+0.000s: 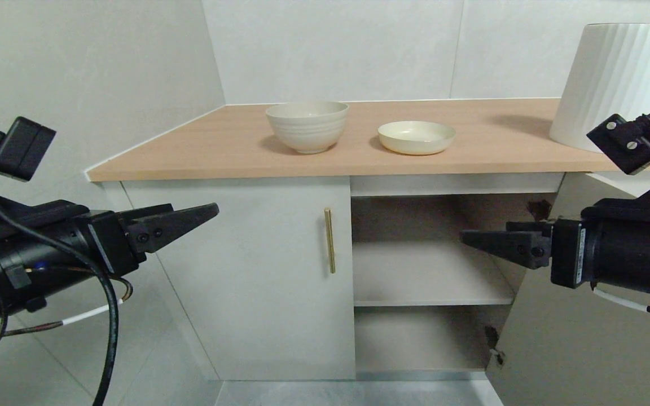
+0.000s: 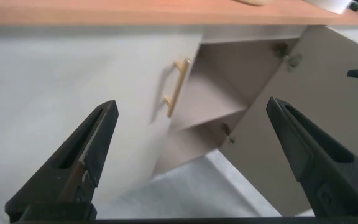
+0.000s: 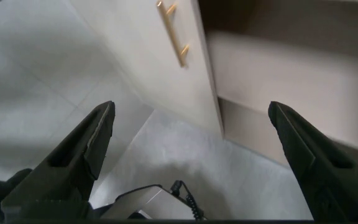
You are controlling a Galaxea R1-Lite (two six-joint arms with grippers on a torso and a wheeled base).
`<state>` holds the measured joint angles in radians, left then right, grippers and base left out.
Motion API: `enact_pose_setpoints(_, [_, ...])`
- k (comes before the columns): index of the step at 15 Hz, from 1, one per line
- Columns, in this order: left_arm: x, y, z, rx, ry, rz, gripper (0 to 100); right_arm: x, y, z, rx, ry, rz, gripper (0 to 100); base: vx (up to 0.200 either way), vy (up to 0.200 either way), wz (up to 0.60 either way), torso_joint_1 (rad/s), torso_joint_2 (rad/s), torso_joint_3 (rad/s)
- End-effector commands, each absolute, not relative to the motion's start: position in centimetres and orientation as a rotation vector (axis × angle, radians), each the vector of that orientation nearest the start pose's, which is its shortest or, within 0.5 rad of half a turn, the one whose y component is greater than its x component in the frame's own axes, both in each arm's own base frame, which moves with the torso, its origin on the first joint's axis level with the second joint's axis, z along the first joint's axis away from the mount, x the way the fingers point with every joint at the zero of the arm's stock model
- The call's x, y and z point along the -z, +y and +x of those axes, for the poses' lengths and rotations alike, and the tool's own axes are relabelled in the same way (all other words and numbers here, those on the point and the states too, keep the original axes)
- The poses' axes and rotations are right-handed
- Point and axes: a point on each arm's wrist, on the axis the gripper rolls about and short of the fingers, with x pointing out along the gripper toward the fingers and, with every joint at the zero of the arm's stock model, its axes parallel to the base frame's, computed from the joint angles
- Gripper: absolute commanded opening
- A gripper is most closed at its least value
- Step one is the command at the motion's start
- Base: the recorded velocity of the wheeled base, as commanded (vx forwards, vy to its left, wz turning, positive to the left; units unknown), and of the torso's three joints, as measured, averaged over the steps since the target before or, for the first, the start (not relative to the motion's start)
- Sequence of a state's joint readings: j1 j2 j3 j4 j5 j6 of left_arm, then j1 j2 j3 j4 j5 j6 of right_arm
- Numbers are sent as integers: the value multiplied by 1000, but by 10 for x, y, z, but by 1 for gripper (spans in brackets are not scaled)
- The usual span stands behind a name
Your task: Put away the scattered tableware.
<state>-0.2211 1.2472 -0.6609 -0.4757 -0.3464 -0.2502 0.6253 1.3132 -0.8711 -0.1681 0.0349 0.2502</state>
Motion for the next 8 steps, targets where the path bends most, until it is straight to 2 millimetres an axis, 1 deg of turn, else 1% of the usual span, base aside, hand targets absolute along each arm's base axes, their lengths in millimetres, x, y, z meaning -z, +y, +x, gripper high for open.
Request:
enact_pose_setpoints(1, [-239,-50,187,550,186,-252,100,-258,122,168,-626,334,160,100,0,0,0,0,0,0])
enact_pose_setpoints(8, [-240,-49,185,551,176,-251,100,-257,123,167,-633,339,155,100,0,0,0,0,0,0])
